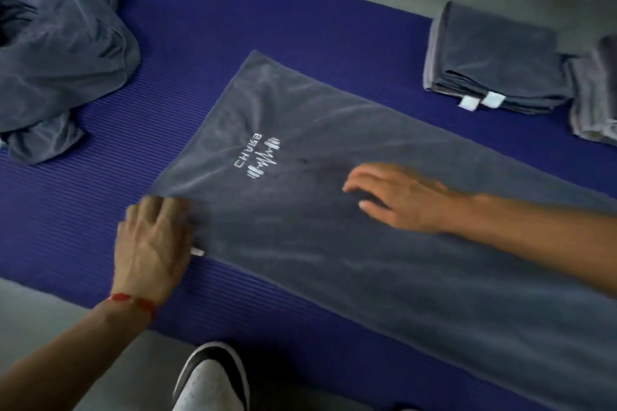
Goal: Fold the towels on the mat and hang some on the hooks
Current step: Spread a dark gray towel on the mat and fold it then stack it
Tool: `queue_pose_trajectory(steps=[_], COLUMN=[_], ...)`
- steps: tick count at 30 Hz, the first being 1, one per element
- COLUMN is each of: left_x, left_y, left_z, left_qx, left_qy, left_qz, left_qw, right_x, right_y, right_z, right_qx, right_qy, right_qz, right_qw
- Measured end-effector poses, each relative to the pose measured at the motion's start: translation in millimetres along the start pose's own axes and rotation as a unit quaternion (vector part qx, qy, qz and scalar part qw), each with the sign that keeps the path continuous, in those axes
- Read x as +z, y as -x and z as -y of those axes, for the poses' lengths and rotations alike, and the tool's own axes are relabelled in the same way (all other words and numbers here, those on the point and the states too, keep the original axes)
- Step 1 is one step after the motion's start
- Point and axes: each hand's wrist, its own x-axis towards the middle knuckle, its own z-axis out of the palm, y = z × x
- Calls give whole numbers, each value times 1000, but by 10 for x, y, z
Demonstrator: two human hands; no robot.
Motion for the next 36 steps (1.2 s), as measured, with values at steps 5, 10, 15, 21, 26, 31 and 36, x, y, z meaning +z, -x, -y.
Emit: queue_pose_trajectory(steps=[5,10,15,21,26,31,36], left_x=[309,721,696,641,665,612,664], left_y=[447,683,564,630,602,552,325], left_z=[-1240,-1939,-2217,-2414,-2566,-2575,-2912], left_qx=[371,553,622,591,542,572,586], left_qy=[119,82,-1,-133,-112,-22,-41], left_qz=[128,146,130,189,241,253,192], left_qw=[912,817,772,773,797,780,786], right_x=[309,661,855,970,957,937,1115], right_y=[1969,3246,3622,3580,3669,4138,4749], right_z=[293,595,676,726,675,785,488], right_qx=[125,252,341,341,379,381,795], right_qy=[108,132,143,213,171,100,-10], right_qz=[22,54,-22,-10,-22,-100,-136], right_qw=[986,957,929,915,909,914,590])
